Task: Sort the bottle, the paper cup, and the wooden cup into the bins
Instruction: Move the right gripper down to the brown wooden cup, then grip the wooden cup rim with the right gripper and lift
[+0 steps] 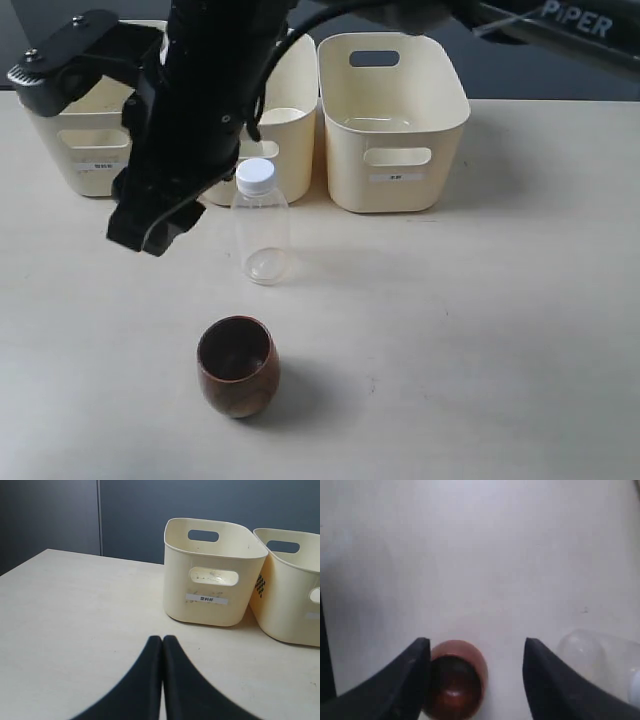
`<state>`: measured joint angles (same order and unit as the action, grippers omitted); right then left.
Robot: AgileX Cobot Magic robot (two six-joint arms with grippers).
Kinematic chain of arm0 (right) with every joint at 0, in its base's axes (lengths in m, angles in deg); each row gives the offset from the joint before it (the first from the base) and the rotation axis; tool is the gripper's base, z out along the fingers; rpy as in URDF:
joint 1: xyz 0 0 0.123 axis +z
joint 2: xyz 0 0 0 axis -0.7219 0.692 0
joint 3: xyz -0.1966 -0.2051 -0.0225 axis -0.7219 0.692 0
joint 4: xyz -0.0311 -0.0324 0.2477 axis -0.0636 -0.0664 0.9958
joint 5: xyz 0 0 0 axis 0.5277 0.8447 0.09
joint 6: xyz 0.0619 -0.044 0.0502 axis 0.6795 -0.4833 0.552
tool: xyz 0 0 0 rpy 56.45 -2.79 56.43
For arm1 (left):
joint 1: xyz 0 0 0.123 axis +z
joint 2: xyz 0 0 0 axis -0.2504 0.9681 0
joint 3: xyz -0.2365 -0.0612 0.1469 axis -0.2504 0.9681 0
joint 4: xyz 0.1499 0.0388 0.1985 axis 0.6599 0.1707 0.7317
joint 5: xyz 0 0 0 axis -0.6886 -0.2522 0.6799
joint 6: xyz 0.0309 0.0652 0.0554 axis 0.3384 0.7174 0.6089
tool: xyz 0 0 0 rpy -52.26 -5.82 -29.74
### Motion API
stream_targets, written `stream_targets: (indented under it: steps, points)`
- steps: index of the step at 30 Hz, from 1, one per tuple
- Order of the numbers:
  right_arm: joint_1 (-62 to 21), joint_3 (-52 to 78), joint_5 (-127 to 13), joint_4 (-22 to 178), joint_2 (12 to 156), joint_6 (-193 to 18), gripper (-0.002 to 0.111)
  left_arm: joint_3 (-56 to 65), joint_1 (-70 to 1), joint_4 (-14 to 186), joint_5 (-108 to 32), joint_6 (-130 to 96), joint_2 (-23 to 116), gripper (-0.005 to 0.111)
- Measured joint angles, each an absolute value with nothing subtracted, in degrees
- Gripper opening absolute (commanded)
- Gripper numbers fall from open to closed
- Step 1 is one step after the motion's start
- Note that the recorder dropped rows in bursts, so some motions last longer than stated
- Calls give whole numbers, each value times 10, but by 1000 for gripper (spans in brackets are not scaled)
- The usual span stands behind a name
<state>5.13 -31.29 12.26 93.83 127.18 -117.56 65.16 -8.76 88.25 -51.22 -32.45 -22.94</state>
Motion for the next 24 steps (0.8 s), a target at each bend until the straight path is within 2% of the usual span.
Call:
stream_targets:
  steps: [6,13,24]
  points:
    - [96,-246,122,908,1272,-1165,54,652,-88,883,-512,-325,-229,0]
    - [102,-158,125,876,1272,-1160,54,652,-88,883,-512,-325,-229,0]
    - [103,-128,125,875,1272,-1160,54,652,-88,883,-512,-325,-229,0]
